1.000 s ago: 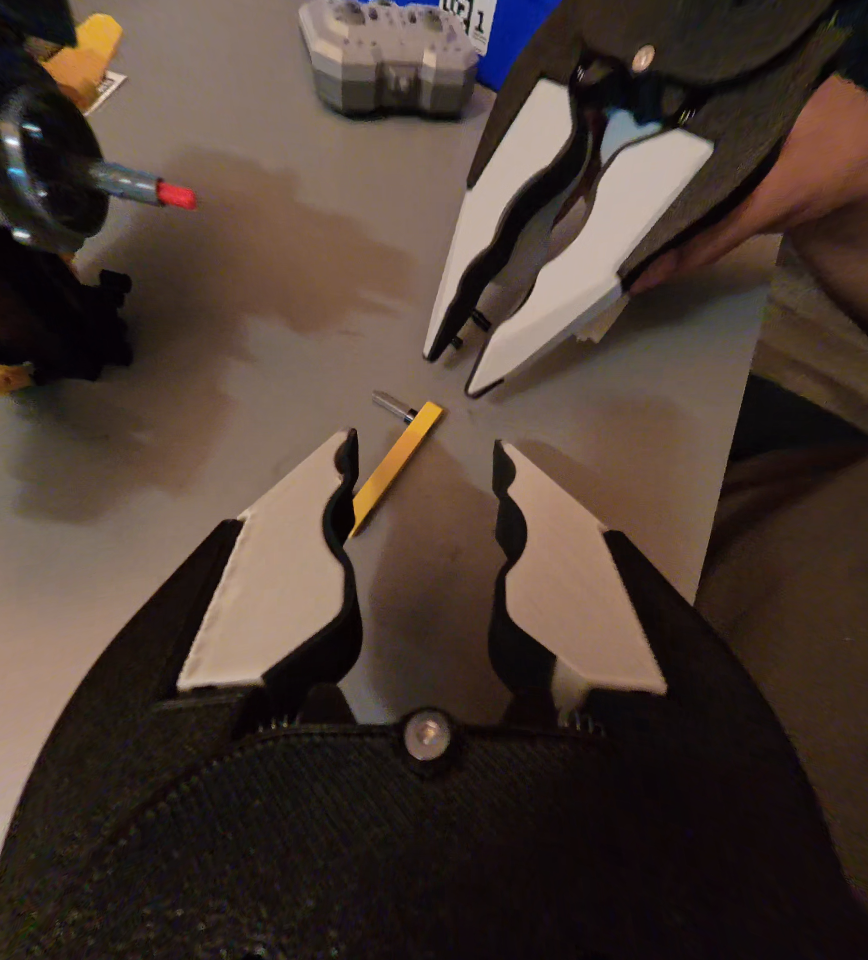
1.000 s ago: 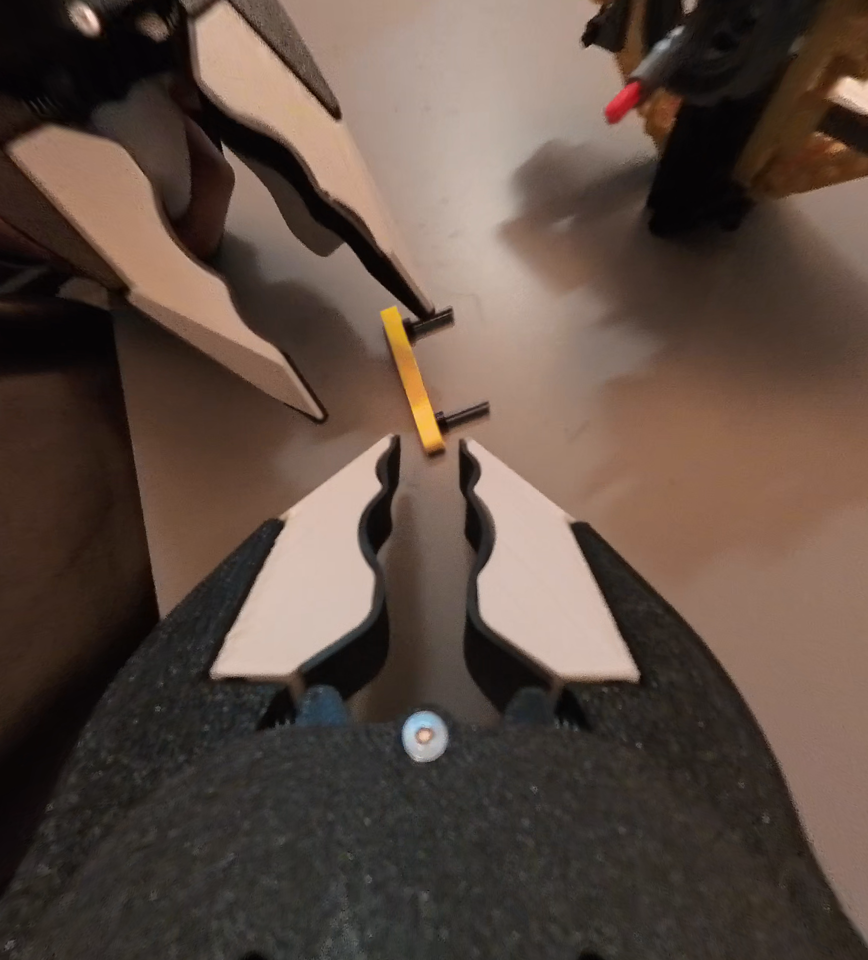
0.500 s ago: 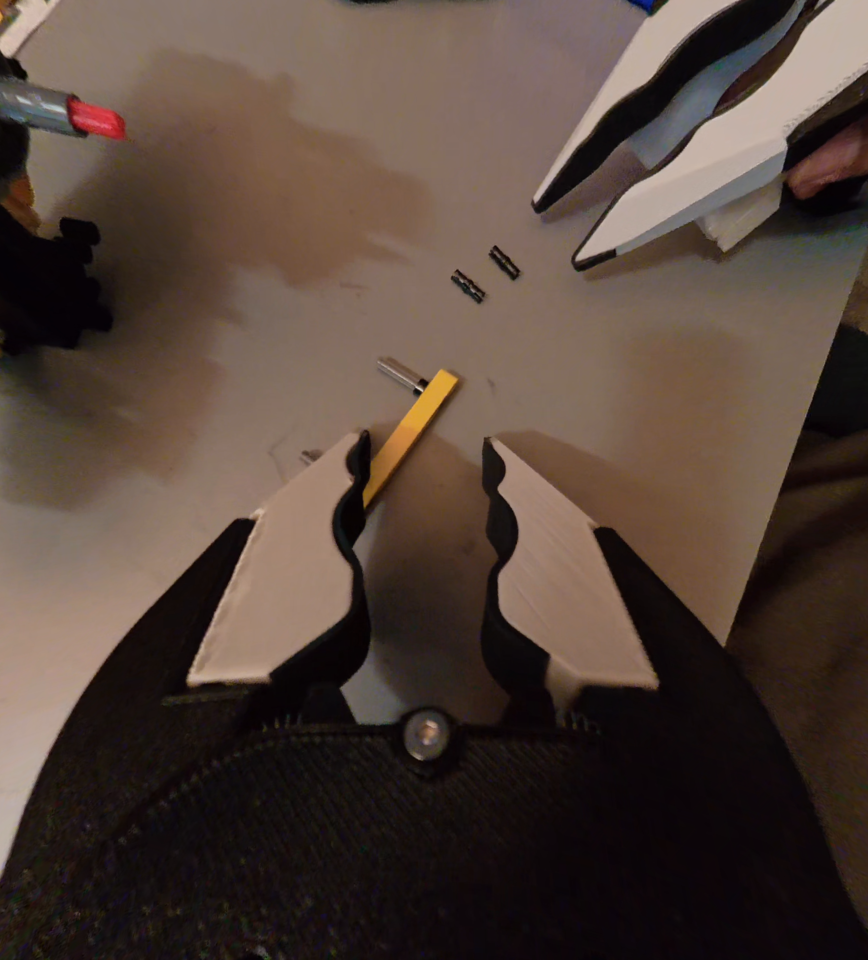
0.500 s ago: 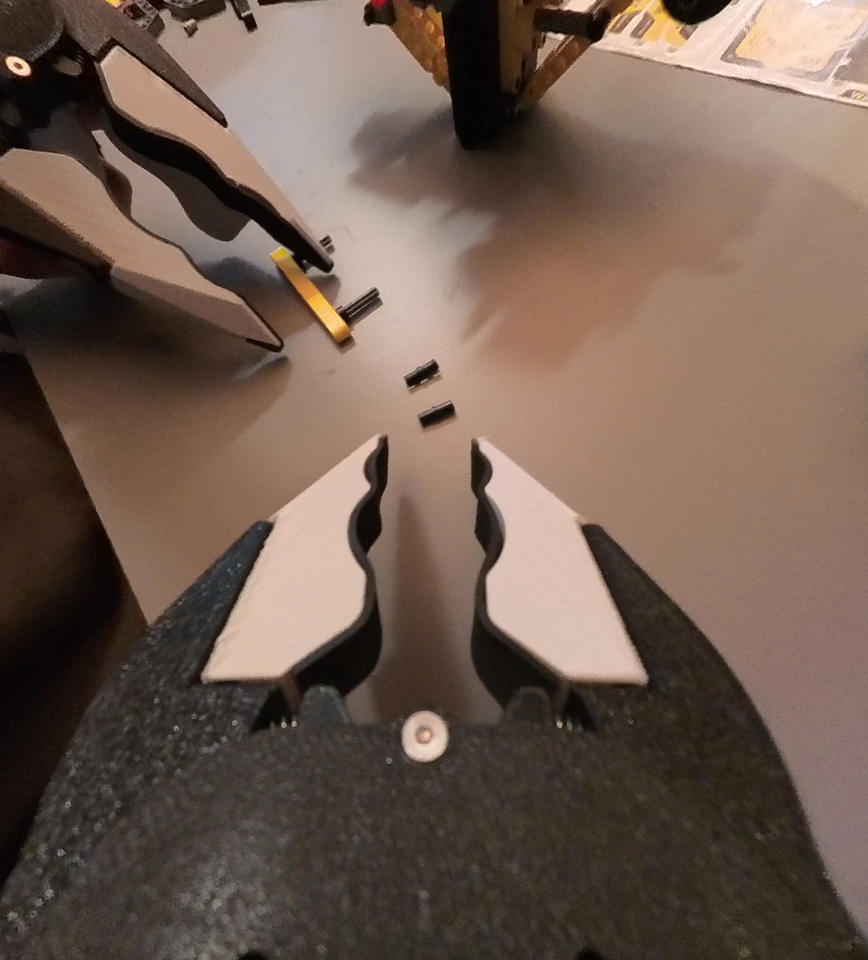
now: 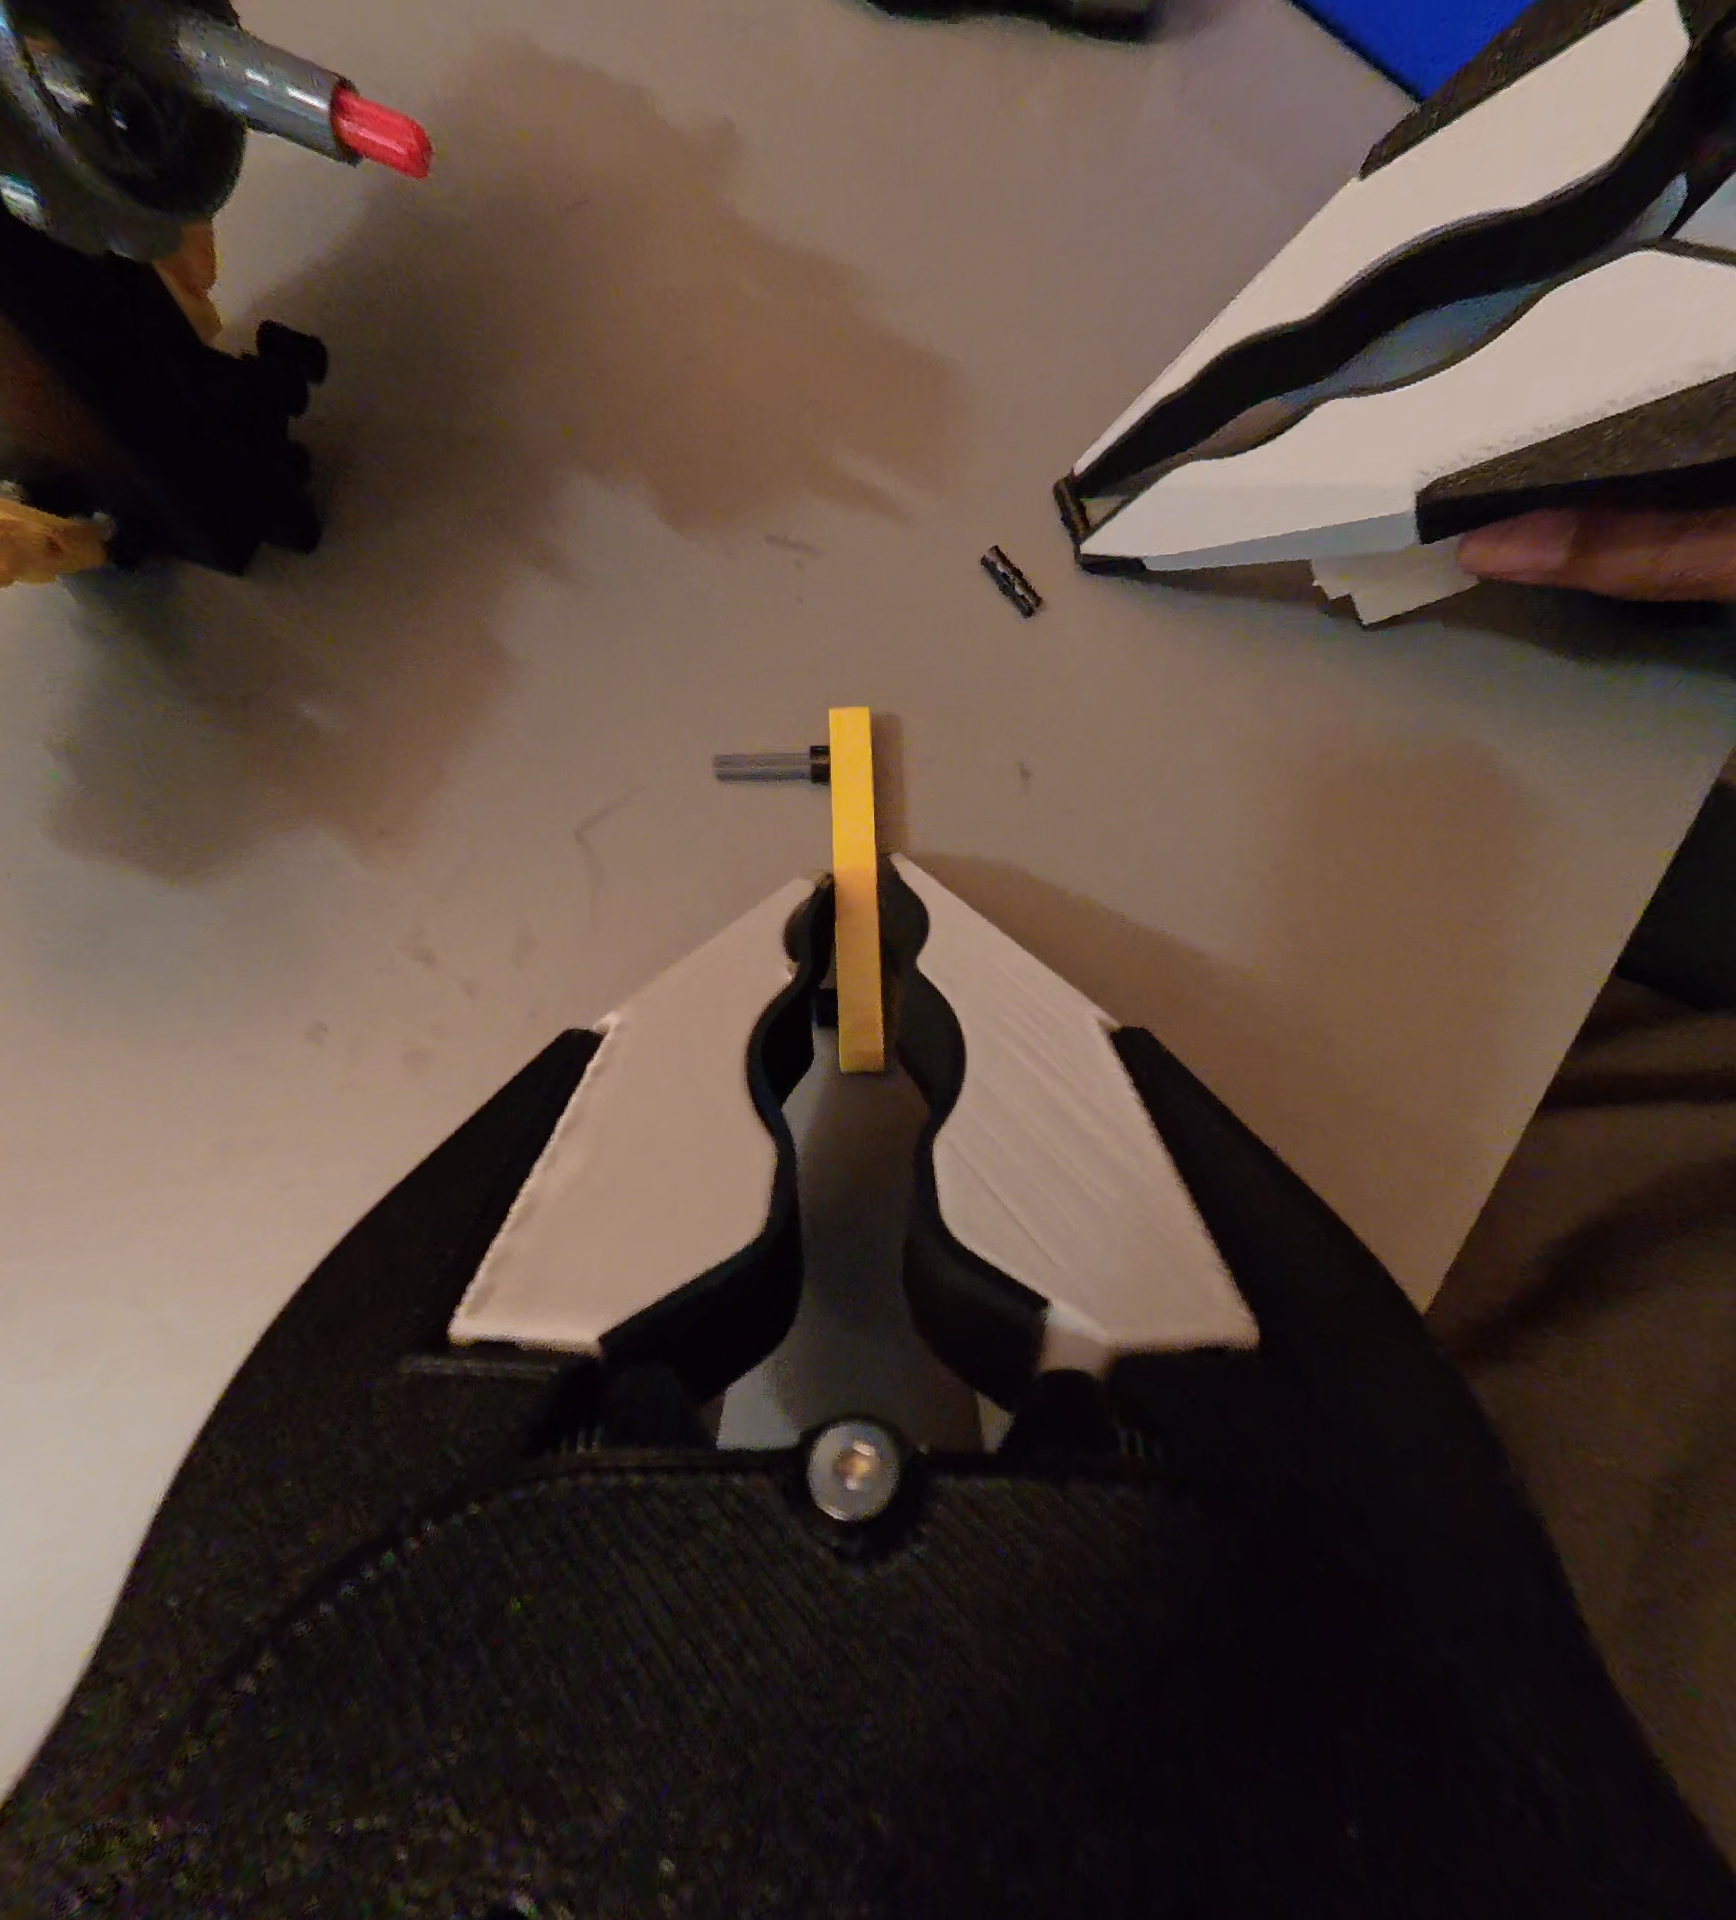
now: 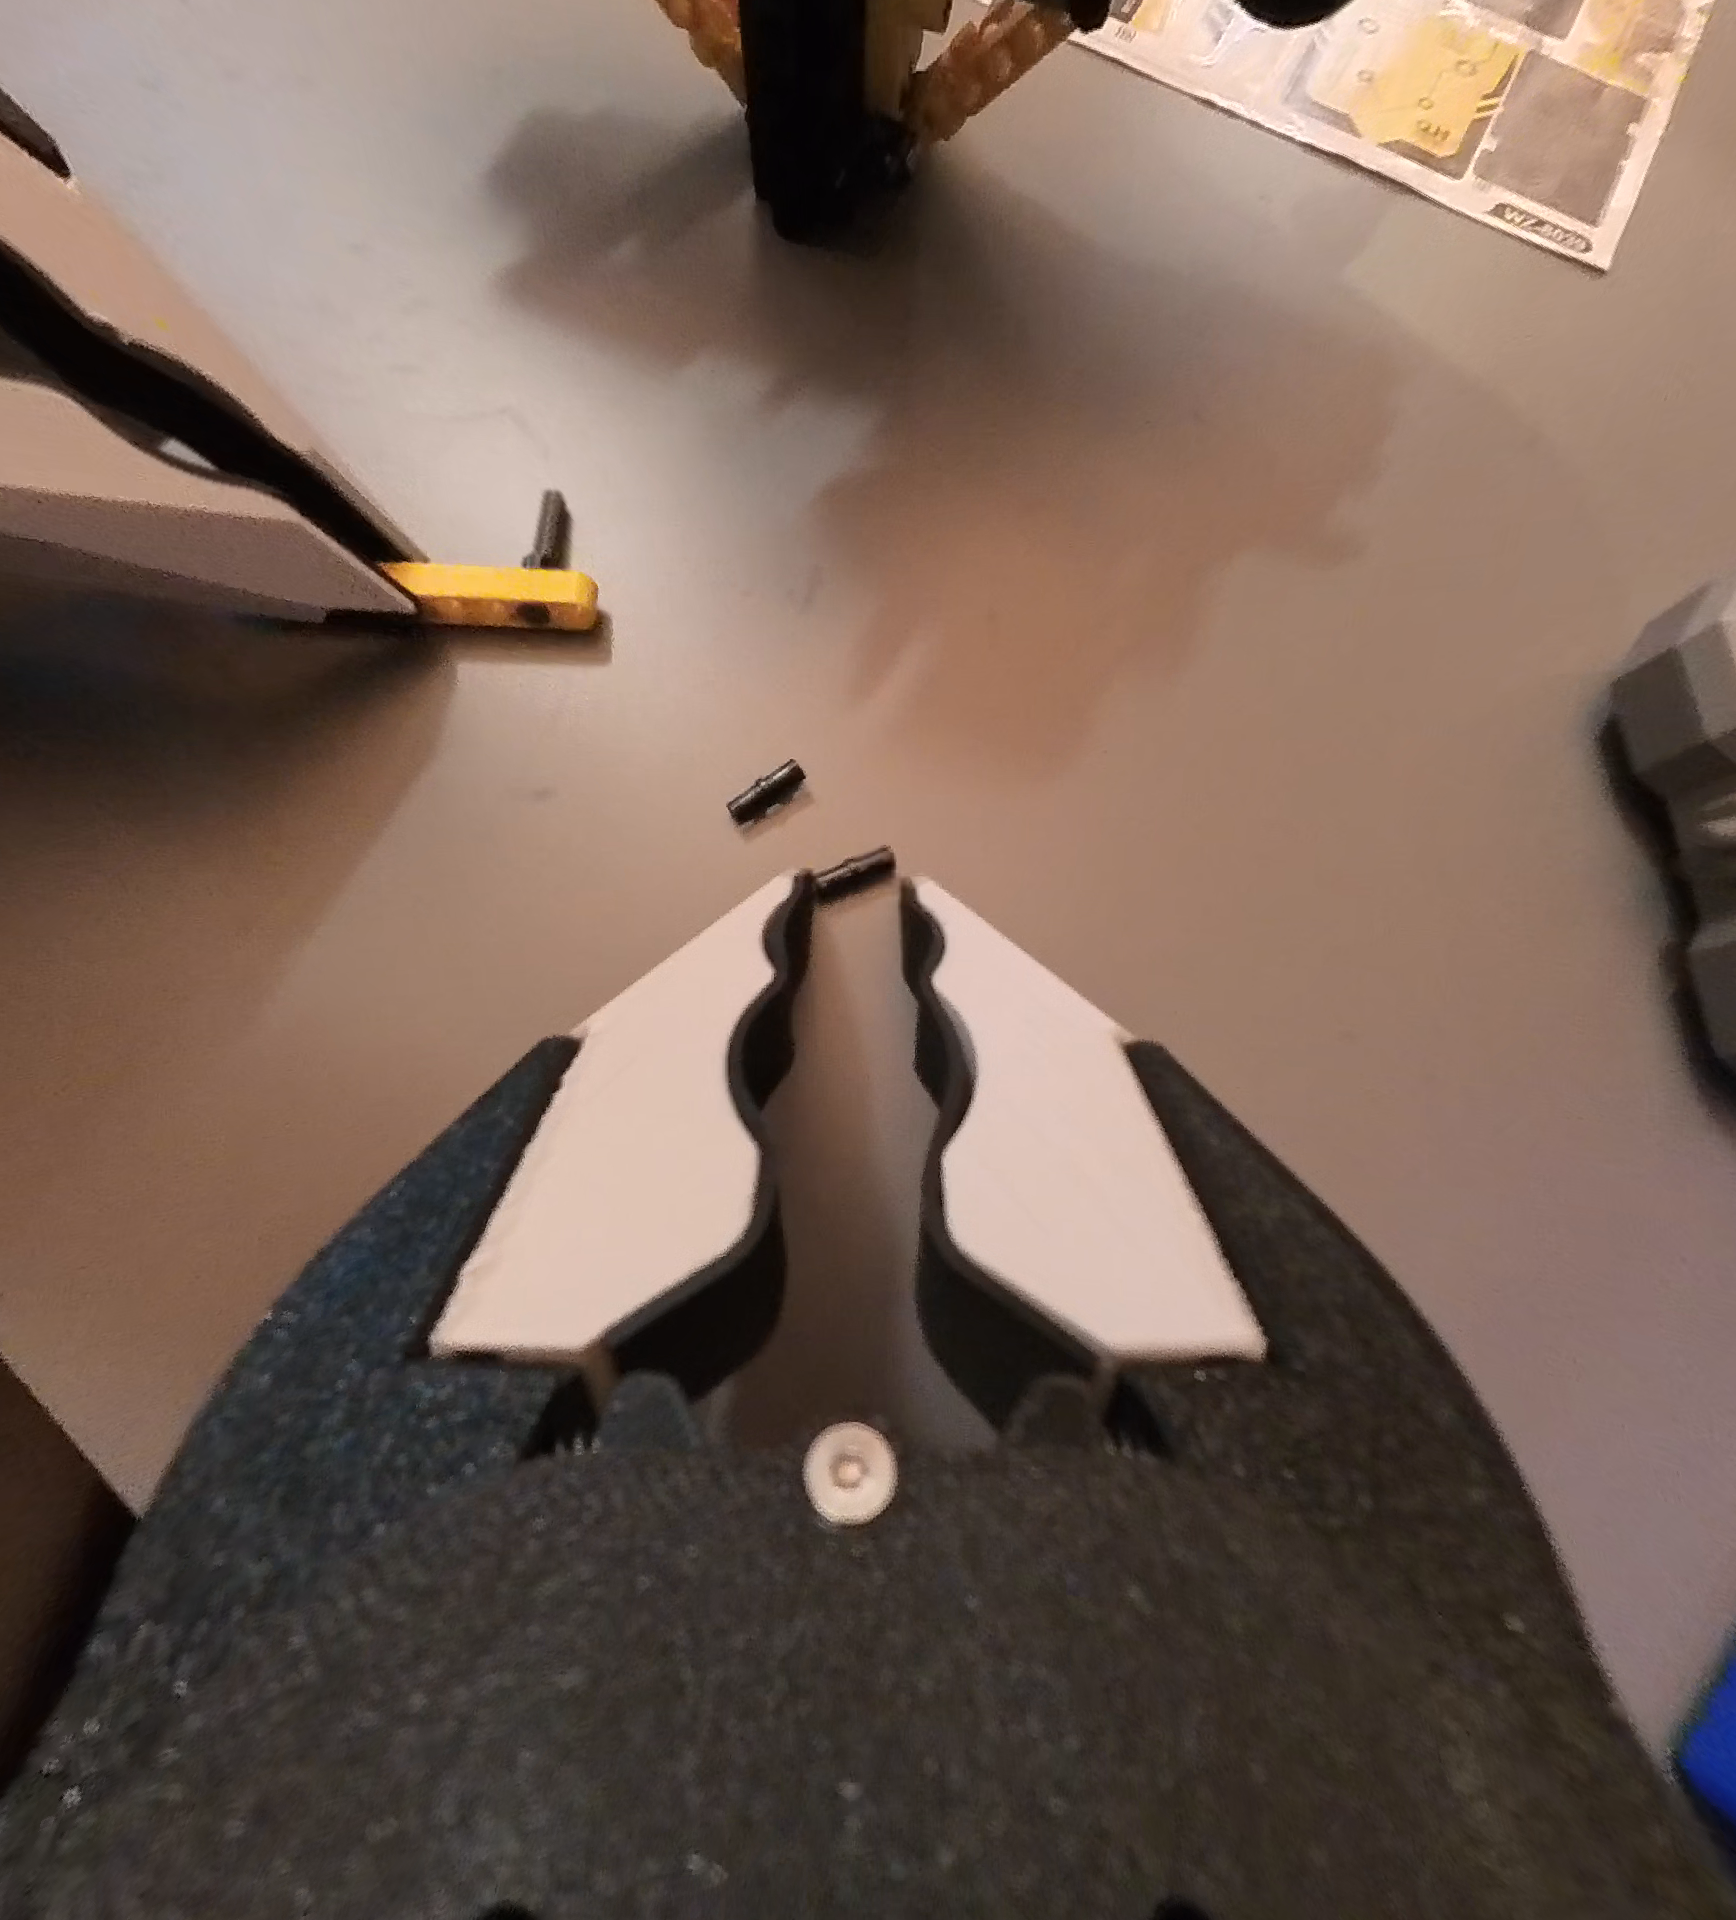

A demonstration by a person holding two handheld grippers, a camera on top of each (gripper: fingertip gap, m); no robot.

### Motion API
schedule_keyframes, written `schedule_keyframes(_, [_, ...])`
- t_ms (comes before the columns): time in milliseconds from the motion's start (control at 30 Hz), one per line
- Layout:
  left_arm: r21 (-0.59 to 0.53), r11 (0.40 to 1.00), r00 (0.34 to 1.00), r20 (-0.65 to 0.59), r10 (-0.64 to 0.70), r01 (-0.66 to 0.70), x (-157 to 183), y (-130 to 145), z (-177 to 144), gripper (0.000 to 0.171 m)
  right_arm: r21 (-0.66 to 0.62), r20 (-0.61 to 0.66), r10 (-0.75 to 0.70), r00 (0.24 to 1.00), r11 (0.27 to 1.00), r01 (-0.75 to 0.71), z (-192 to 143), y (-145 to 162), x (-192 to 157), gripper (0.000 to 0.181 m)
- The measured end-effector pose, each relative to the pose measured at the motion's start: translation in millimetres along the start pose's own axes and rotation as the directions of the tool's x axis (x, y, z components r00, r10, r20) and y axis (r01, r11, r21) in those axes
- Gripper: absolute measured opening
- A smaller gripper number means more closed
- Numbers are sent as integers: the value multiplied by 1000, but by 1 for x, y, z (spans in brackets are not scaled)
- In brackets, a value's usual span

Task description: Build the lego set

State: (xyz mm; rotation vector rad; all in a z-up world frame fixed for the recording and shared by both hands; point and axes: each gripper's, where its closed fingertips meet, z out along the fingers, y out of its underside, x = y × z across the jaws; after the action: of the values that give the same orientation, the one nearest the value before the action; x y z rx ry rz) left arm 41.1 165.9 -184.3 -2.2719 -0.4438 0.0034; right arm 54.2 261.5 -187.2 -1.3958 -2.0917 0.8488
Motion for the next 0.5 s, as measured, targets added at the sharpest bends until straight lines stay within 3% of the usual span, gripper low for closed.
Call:
schedule_keyframes(100, [-1, 1000, 1000, -19, -4, 4, 3, 0, 2, 10, -1, -7, -6, 1000, 1000, 6, 2, -1, 2, 8])
schedule_keyframes(200, [-4, 1000, 1000, -26, 1, -1, 4, -2, 3, 23, -1, -4, -4, 1000, 1000, 4, 2, -2, 2, 7])
schedule_keyframes(500, [-13, 999, 999, -15, 37, -37, 4, -5, 6, 27, 10, 87, -79, 993, 997, 78, 1, -3, -23, 3])
